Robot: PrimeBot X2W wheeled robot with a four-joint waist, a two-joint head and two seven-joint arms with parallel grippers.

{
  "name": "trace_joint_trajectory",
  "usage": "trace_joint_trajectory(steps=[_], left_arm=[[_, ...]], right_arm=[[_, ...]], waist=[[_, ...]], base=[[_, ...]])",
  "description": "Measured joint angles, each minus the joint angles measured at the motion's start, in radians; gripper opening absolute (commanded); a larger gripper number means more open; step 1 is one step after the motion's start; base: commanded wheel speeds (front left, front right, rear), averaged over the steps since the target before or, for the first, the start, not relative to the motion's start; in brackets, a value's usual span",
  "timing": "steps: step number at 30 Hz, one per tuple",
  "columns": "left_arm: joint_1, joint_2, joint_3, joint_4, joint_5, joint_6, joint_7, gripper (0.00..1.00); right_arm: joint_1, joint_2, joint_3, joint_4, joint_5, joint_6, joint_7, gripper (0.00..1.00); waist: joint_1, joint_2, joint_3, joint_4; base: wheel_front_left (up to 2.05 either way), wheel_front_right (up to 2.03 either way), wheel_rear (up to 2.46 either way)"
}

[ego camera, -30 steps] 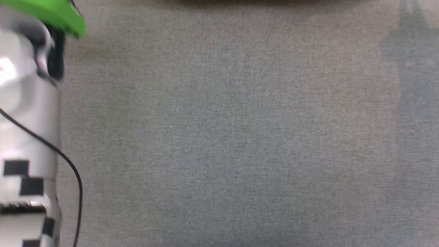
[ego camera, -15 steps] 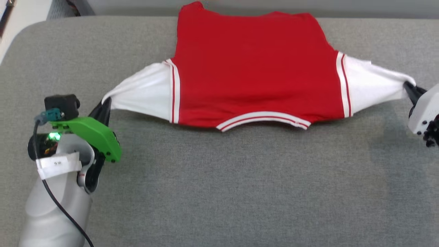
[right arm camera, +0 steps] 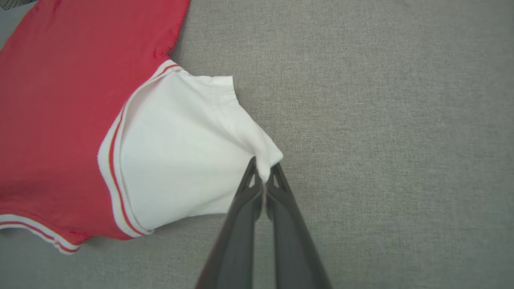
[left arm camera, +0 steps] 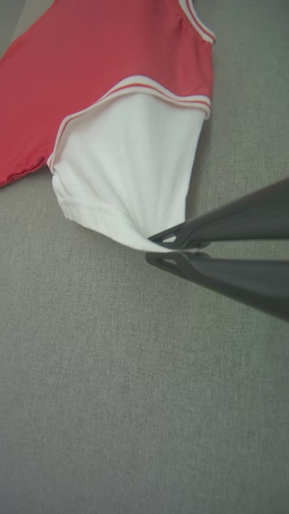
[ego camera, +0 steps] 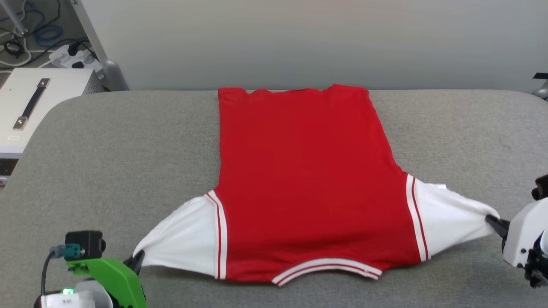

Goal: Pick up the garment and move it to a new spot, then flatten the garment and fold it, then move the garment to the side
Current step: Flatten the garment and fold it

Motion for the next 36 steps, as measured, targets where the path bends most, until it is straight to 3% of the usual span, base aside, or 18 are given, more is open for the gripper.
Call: trace_joint_trajectory(steps=[9,21,22,28,36], left_arm=[[0.215,0.006,0.006,-0.225,-0.047,0.074,0.102,0.0],[0.304,0.025,-0.031,-0.407,-0.05,0.118,0.22,0.0],[0.303,0.038,-0.041,-0.432,-0.032,0.125,0.231,0.0],[0.271,0.046,-0.074,-0.546,0.001,0.137,0.266,0.0],[0.2,0.055,-0.113,-0.629,0.023,0.132,0.293,0.0]], right_arm=[[0.273,0.011,-0.166,-0.244,0.0,0.0,0.236,0.0],[0.396,0.156,-0.365,-0.509,-0.125,0.0,0.423,0.0],[0.395,0.161,-0.364,-0.543,-0.136,-0.001,0.442,1.0],[0.344,0.166,-0.386,-0.633,-0.128,-0.001,0.479,1.0],[0.079,0.144,-0.372,-0.641,-0.137,-0.001,0.538,1.0]], waist=[[0.0,0.0,-0.052,-0.042],[0.0001,0.0,-0.023,-0.068],[0.0,0.0,-0.011,-0.067],[0.0001,0.0,0.05,-0.056],[0.0001,0.0,0.177,-0.015]], base=[[0.0,0.0,0.0],[0.0,0.0,0.0],[0.0,0.0,0.0],[0.0,0.0,0.0],[0.0,0.0,0.0]])
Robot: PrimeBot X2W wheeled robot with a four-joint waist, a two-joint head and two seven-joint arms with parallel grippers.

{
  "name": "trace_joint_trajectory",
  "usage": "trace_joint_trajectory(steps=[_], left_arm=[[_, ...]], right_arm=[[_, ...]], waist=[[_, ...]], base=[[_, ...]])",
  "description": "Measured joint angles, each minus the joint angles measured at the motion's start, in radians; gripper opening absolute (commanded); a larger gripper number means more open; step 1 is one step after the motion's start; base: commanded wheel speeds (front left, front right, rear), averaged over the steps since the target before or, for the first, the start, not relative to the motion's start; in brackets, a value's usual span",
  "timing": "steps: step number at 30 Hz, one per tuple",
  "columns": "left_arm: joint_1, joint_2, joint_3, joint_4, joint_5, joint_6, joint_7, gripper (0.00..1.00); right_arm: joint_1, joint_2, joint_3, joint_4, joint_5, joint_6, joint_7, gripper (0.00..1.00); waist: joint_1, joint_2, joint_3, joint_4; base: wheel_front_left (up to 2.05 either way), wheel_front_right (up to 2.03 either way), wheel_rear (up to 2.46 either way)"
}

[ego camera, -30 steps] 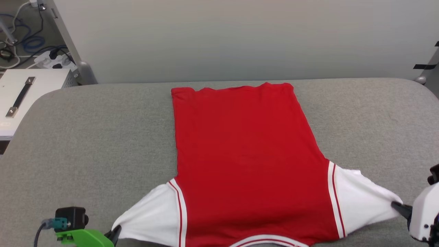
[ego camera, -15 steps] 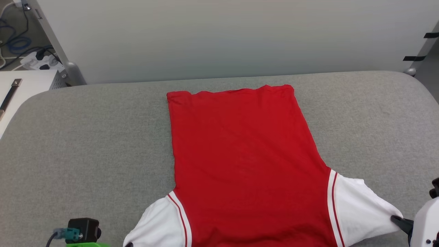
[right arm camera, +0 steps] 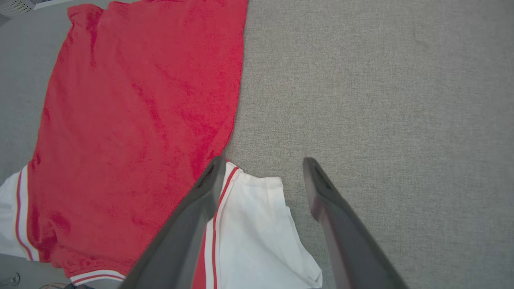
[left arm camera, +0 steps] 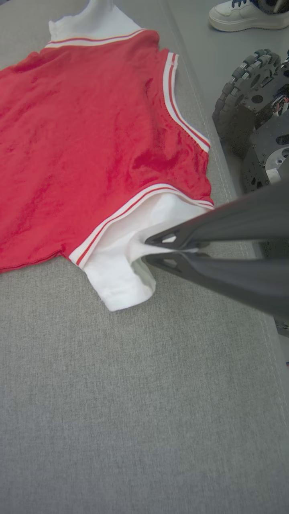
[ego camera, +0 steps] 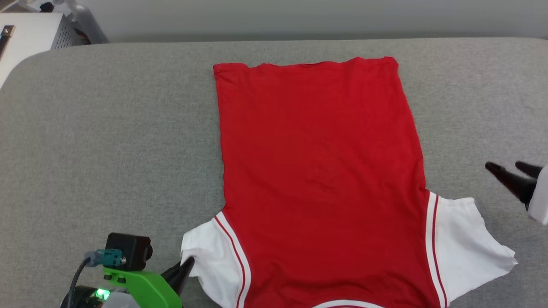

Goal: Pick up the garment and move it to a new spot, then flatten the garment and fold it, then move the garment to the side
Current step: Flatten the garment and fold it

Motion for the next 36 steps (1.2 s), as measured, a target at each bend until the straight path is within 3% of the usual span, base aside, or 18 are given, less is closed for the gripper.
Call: trace_joint_trajectory(steps=[12,18,29,36], left_arm=[[-0.092,-0.018,-0.056,-0.014,0.006,-0.037,-0.002,0.0],[-0.147,-0.04,-0.083,-0.014,0.007,-0.058,-0.015,0.0],[-0.174,-0.074,-0.123,0.006,0.007,-0.084,-0.051,0.0],[-0.183,-0.078,-0.125,0.019,0.007,-0.087,-0.063,0.0]], right_arm=[[-0.506,-0.044,0.07,0.214,-0.115,0.0,0.147,1.0],[-0.689,-0.059,0.108,0.342,-0.19,0.0,0.169,1.0],[-0.837,-0.1,0.166,0.541,-0.279,0.0,0.145,1.0],[-0.872,-0.114,0.178,0.59,-0.289,0.0,0.124,1.0]], waist=[[0.0002,-0.0001,0.208,0.108],[0.0002,0.0,0.3,0.172],[0.0003,-0.0001,0.411,0.293],[0.0002,0.0,0.447,0.339]], base=[[0.0,0.0,0.0],[0.0,0.0,0.0],[0.0,0.0,0.0],[0.0,0.0,0.0]])
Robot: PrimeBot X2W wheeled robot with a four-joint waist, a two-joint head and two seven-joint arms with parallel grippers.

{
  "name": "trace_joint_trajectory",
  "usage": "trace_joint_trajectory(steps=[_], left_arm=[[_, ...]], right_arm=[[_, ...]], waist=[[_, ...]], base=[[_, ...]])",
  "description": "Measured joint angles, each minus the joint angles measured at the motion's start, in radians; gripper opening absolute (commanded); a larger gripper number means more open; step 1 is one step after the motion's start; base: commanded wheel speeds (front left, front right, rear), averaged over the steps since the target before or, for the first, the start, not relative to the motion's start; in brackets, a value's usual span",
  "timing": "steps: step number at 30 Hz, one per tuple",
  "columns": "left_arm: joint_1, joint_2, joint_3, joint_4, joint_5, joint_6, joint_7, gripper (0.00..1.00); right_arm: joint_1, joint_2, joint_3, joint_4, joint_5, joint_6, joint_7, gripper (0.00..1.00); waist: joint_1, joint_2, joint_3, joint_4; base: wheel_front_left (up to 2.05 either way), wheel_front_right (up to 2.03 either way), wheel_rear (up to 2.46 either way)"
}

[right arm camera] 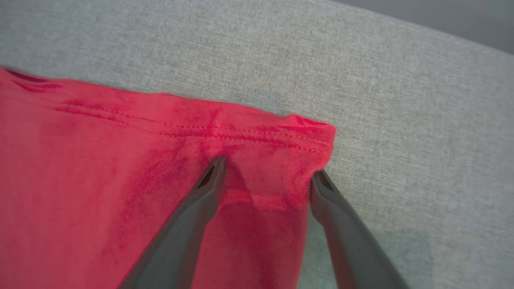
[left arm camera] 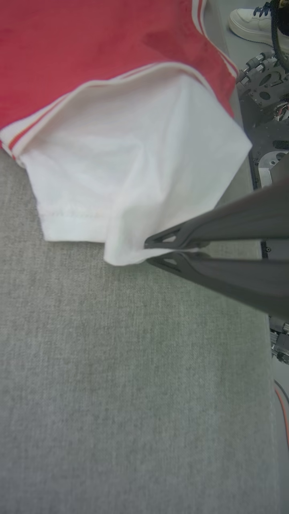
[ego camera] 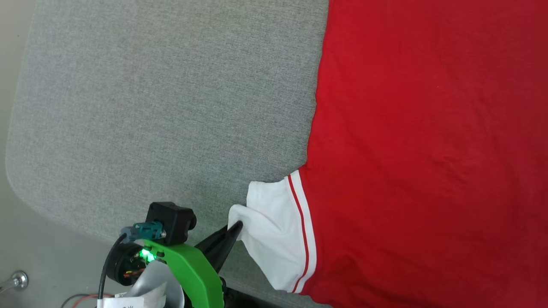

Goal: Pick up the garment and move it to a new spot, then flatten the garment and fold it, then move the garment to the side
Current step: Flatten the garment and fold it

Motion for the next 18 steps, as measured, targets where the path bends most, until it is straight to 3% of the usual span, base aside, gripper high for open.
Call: trace_joint_trajectory(steps=[1,2,3,18], left_arm=[[-0.001,0.0,0.0,0.003,0.0,0.0,0.0,0.0],[-0.001,0.0,-0.001,0.006,0.0,0.0,0.0,0.0],[-0.002,-0.003,-0.004,0.01,0.0,0.0,-0.001,0.0],[-0.015,-0.002,0.007,0.026,0.0,0.009,-0.009,0.0]], right_arm=[[0.0,-0.002,0.003,0.005,0.0,0.0,0.001,0.48],[0.0,-0.005,0.007,0.007,0.0,0.0,0.001,0.15],[0.0,-0.013,0.02,0.011,0.002,0.0,-0.003,0.0],[0.073,-0.027,0.073,0.049,0.037,0.0,-0.072,0.0]], waist=[[0.0,0.0,0.003,0.005],[0.0,0.0,0.004,0.008],[0.0,0.0,0.002,0.012],[-0.0001,0.0,-0.063,-0.02]], base=[[0.0,0.0,0.0],[0.0,0.0,0.0],[0.0,0.0,0.0],[0.0,0.0,0.0]])
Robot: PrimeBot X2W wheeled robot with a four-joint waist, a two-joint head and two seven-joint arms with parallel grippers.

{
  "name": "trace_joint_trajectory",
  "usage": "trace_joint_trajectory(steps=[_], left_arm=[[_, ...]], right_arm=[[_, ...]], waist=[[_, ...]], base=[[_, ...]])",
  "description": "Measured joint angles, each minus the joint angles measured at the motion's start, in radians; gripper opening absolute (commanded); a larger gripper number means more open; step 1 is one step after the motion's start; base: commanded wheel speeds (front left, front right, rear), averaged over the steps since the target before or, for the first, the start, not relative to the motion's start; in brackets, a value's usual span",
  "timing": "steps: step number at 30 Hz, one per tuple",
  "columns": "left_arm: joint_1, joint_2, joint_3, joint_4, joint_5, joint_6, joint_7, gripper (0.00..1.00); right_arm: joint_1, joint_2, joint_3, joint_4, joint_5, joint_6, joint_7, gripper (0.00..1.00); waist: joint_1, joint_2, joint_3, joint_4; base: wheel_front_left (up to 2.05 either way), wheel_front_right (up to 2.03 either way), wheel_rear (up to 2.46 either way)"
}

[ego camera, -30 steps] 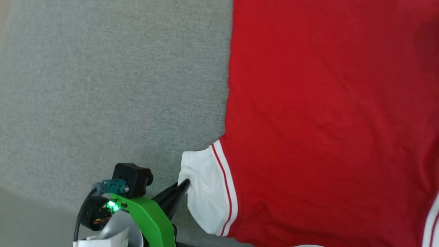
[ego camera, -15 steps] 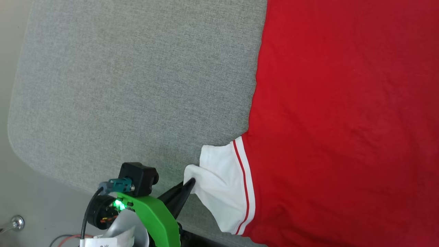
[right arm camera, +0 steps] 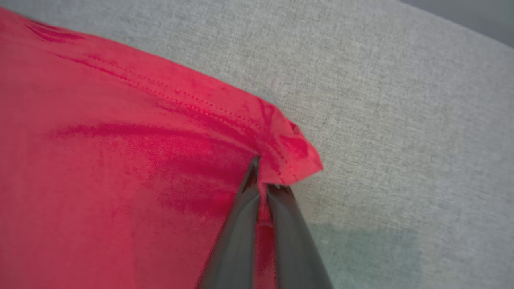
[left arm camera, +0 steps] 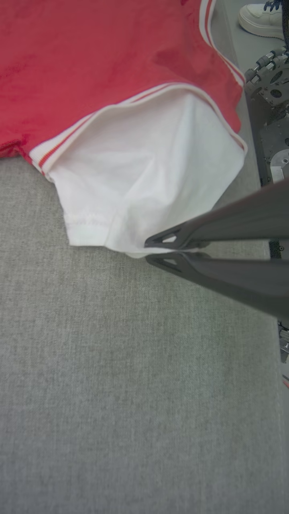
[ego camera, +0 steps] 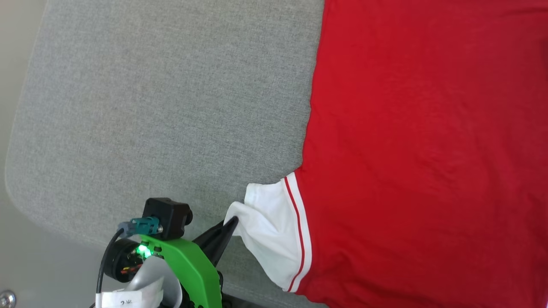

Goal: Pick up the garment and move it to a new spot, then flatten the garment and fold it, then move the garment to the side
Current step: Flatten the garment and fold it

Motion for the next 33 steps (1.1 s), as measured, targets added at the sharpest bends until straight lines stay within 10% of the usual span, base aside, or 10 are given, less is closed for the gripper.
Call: trace_joint_trajectory(steps=[33], left_arm=[[0.107,0.026,0.041,0.077,-0.03,0.062,0.008,0.0]], right_arm=[[0.752,0.008,-0.092,-0.131,0.205,0.0,-0.242,0.0]], waist=[[-0.0001,0.0001,-0.418,-0.234]], base=[[0.0,0.0,0.0]])
